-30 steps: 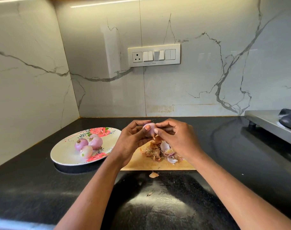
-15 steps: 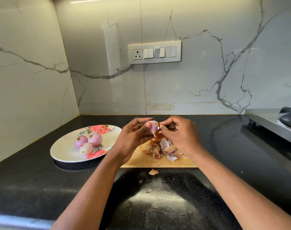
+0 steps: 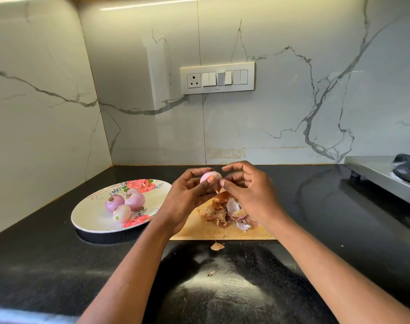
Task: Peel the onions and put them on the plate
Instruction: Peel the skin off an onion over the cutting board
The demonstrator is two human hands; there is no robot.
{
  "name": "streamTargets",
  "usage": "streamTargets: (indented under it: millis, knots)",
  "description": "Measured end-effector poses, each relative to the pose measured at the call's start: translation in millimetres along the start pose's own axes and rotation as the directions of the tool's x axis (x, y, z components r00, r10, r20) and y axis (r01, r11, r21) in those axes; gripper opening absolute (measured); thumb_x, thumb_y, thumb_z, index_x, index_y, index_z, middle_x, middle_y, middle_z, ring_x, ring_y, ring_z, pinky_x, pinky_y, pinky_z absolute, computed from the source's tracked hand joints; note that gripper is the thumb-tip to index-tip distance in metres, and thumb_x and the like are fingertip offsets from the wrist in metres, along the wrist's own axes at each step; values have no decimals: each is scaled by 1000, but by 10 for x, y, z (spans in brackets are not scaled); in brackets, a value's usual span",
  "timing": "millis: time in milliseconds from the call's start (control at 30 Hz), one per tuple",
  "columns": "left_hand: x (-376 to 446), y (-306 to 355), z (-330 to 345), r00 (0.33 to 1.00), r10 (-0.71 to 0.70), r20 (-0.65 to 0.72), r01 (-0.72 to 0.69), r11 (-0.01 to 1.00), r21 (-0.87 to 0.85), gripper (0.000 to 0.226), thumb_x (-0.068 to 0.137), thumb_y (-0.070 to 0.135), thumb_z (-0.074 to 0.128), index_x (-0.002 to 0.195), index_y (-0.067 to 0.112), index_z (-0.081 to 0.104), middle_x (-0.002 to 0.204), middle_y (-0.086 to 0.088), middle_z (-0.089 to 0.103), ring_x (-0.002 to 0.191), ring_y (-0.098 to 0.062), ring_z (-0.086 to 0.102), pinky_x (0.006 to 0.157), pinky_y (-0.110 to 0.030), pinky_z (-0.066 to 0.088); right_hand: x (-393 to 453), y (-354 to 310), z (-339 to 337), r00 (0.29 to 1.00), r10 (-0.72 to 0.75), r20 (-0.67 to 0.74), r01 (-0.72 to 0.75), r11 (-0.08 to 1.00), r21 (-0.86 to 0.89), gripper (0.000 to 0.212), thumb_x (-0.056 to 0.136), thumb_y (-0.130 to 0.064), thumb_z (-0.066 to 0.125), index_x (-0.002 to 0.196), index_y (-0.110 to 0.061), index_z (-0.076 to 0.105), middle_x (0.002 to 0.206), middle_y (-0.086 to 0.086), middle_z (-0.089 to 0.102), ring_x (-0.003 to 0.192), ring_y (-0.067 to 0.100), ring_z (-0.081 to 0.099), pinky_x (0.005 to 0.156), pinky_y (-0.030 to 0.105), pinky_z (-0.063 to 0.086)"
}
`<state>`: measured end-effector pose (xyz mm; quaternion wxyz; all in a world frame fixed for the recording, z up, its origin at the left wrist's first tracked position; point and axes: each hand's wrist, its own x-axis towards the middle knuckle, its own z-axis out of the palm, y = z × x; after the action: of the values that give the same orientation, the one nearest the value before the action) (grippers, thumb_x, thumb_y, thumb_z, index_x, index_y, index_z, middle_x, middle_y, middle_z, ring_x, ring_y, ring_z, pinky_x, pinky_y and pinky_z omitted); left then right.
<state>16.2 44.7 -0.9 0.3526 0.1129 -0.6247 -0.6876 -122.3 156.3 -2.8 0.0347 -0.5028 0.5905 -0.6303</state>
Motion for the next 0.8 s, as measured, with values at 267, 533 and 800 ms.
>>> streamTargets:
  millis: [267, 533, 800]
  knots:
    - [-6, 45, -35, 1000, 2, -30, -5, 996, -93, 42, 85, 24, 65, 125, 11, 62, 113, -15, 74, 101, -32, 74, 81, -29, 62, 67, 147, -87, 993, 65, -101, -77, 990, -121, 12, 90, -16, 75, 90, -28, 72, 79, -9, 74, 73, 3, 71, 67, 20, 56]
    - [-11, 21, -25, 999, 43, -6, -42, 997, 59, 47, 81, 27, 70, 126, 13, 65, 117, -12, 73, 104, -27, 73, 86, -33, 60, 38, 69, -60, 999, -37, 7, 37, 977, -210, 14, 92, -28, 73, 106, -27, 76, 90, -16, 75, 80, -6, 68, 69, 9, 51]
    - [-25, 5, -14, 997, 81, 8, -81, 989, 120, 46, 78, 25, 76, 120, 12, 66, 115, -10, 74, 104, -22, 72, 82, -25, 58, 3, 56, -19, 991, -128, -31, 119, 974, -193, 16, 87, -24, 79, 102, -23, 80, 91, -14, 77, 83, -1, 72, 77, 22, 60]
